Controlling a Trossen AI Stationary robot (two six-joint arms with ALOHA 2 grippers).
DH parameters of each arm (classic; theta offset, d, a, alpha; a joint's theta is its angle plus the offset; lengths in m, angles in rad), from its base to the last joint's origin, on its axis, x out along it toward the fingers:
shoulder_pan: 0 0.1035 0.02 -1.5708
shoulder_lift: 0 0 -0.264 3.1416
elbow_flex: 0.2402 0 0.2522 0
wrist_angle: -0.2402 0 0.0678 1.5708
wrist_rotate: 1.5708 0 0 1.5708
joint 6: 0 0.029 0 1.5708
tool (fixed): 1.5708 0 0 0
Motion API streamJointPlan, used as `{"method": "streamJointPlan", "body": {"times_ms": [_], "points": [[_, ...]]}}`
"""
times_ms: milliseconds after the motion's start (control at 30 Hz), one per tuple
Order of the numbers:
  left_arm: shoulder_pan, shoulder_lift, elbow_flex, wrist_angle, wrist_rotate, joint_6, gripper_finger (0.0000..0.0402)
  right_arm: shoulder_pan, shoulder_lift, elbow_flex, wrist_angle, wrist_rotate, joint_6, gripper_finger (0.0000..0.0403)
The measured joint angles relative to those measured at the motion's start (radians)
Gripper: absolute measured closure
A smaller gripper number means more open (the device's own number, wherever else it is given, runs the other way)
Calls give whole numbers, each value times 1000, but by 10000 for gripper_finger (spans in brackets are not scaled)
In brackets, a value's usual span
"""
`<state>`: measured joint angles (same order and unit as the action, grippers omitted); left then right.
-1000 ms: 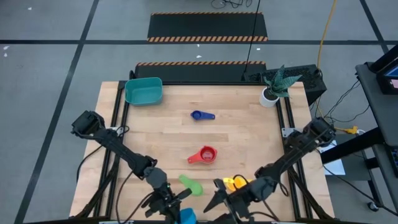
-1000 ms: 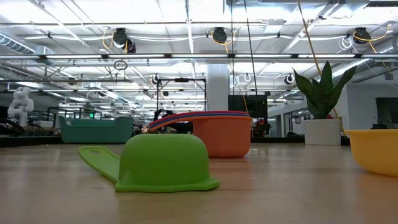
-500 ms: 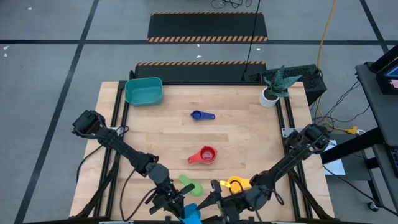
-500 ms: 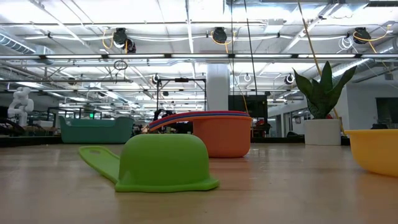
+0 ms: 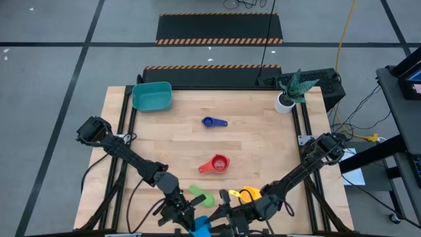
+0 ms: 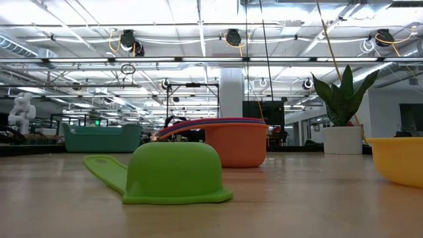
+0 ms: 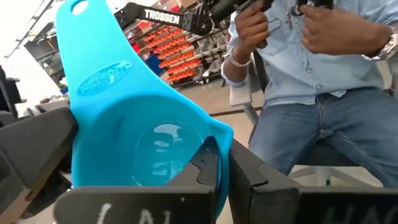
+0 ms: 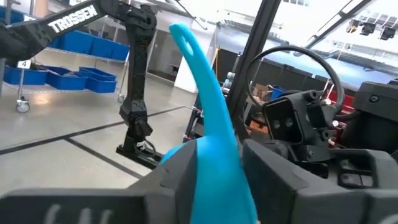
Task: Nest measuring cups in basket
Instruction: Stack the light blue measuring cup on top of the red measuring cup
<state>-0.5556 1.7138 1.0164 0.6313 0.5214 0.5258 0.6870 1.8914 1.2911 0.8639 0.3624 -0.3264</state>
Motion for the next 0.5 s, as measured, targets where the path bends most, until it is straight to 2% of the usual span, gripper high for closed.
{"method": "streamJointPlan", "body": {"times_ms": [167,300,500], "points": [[-2,0,0,0,3,-25,379,-1,-1,0,1,1,0,330],[-3,0,0,-11,5,-89,366,-1,-1,0,0,-28,0,344],[-1,0,0,-35,6,-110,389,-6,-1,0,-7,-28,-1,372]]}}
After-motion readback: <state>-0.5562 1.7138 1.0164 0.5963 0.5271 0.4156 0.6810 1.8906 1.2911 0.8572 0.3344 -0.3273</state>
